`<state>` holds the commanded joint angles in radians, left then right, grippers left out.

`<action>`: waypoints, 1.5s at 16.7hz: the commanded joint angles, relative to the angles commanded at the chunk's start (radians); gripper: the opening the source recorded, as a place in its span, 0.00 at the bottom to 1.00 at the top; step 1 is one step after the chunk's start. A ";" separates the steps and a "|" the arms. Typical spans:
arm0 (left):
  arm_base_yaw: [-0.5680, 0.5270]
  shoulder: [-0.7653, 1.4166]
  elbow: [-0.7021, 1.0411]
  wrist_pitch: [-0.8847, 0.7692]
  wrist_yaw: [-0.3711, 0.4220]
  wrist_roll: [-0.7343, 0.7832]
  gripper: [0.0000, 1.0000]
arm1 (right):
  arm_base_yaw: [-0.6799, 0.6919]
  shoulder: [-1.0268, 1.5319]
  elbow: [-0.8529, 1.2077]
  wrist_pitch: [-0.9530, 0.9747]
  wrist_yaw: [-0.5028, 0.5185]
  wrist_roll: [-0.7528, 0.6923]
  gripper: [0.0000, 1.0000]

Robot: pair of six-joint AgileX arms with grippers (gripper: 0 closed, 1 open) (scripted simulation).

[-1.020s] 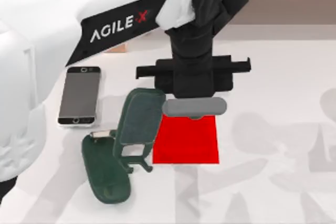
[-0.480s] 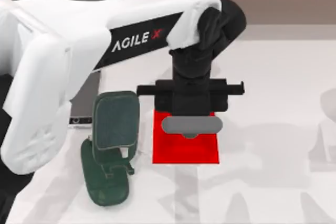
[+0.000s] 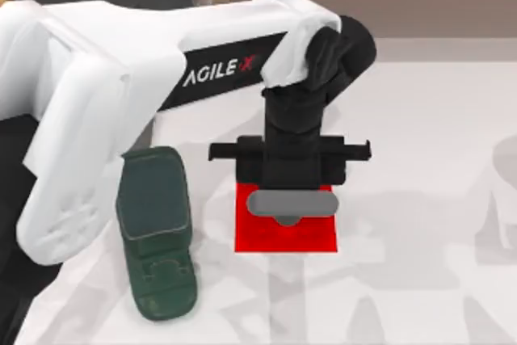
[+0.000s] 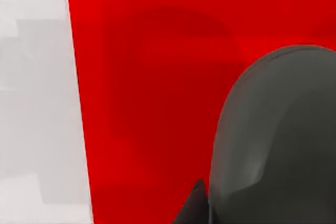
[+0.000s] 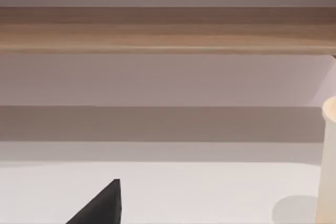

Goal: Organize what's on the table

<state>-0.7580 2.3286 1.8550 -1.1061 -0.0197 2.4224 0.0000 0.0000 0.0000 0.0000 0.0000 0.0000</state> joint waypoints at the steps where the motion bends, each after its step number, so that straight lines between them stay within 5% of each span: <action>1: 0.000 0.000 0.000 0.000 0.000 0.000 0.30 | 0.000 0.000 0.000 0.000 0.000 0.000 1.00; 10: 0.000 0.000 0.000 0.000 0.000 0.000 0.98 | 0.000 0.000 0.000 0.000 0.000 0.000 1.00; 21: 0.003 -0.004 0.002 -0.001 0.000 -0.010 1.00 | 0.000 0.000 0.000 0.000 0.000 0.000 1.00; 25: 0.033 -0.013 0.013 -0.012 0.001 -0.154 1.00 | 0.000 0.000 0.000 0.000 0.000 0.000 1.00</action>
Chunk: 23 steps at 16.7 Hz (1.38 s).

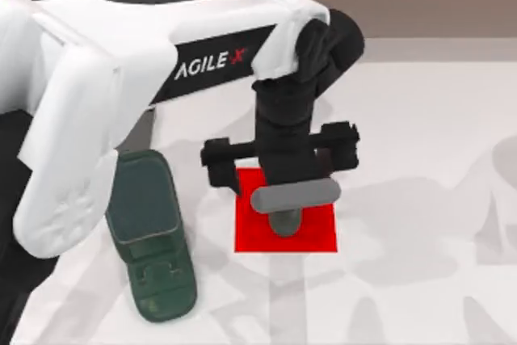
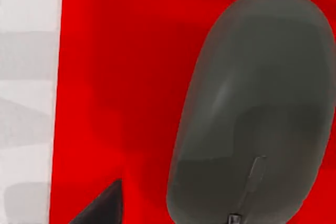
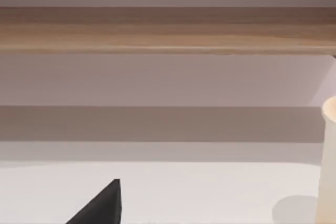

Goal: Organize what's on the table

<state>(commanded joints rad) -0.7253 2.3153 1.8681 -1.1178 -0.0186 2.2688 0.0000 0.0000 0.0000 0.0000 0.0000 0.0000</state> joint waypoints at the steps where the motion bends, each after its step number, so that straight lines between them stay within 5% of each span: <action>1: 0.012 -0.001 0.002 -0.004 0.001 -0.062 1.00 | 0.000 0.000 0.000 0.000 0.000 0.000 1.00; 6: 0.099 -0.004 0.009 -0.028 0.006 -0.529 1.00 | 0.000 0.000 0.000 0.000 0.000 0.000 1.00; 17: 0.352 -0.042 0.003 -0.073 0.018 -1.911 1.00 | 0.000 0.000 0.000 0.000 0.000 0.000 1.00; 23: 0.458 -0.076 -0.006 -0.083 0.021 -2.387 1.00 | 0.000 0.000 0.000 0.000 0.000 0.000 1.00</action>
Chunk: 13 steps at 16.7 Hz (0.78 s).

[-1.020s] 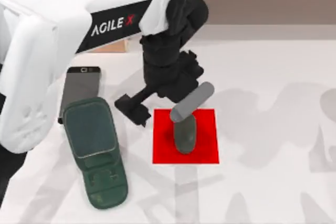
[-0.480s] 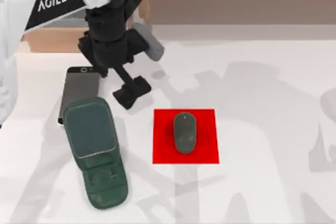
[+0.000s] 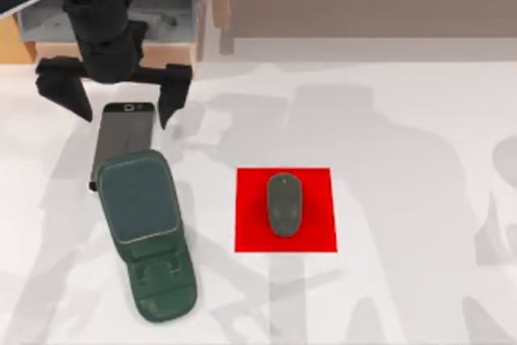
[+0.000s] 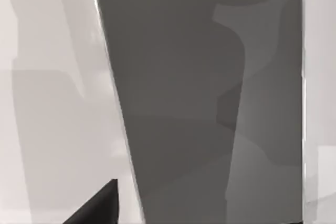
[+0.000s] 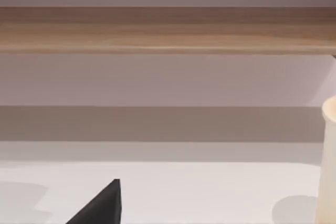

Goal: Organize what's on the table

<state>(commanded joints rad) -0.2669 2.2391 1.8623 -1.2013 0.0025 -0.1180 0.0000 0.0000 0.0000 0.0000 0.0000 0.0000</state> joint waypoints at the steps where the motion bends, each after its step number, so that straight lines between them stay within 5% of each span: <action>1: 0.011 -0.005 -0.001 -0.001 0.000 -0.043 1.00 | 0.000 0.000 0.000 0.000 0.000 0.000 1.00; 13: 0.028 0.008 -0.044 0.059 0.001 -0.109 1.00 | 0.000 0.000 0.000 0.000 0.000 0.000 1.00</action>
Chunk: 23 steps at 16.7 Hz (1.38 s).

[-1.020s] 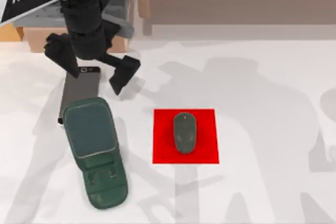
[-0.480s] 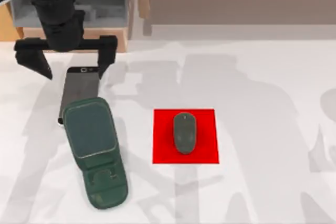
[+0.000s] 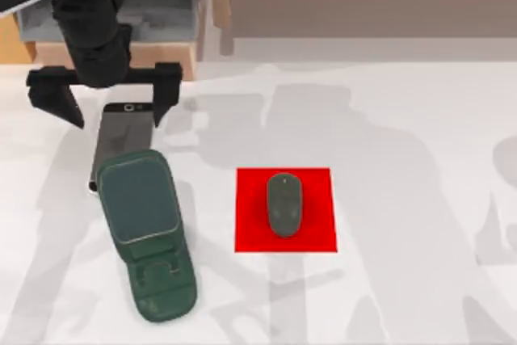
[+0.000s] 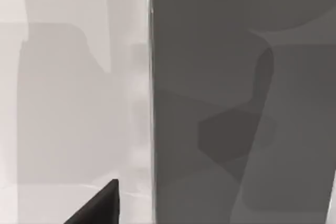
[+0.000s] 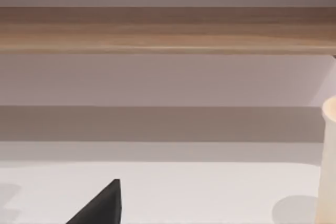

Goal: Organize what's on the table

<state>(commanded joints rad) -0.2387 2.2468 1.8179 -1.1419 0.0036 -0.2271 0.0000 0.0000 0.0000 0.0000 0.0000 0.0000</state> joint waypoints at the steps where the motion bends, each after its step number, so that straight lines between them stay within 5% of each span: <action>1: 0.001 0.008 -0.021 0.029 0.000 0.000 1.00 | 0.000 0.000 0.000 0.000 0.000 0.000 1.00; 10: 0.002 0.052 -0.123 0.175 0.001 0.003 1.00 | 0.000 0.000 0.000 0.000 0.000 0.000 1.00; 23: 0.002 0.052 -0.123 0.175 0.001 0.003 0.02 | 0.000 0.000 0.000 0.000 0.000 0.000 1.00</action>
<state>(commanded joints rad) -0.2367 2.2985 1.6945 -0.9667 0.0041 -0.2240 0.0000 0.0000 0.0000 0.0000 0.0000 0.0000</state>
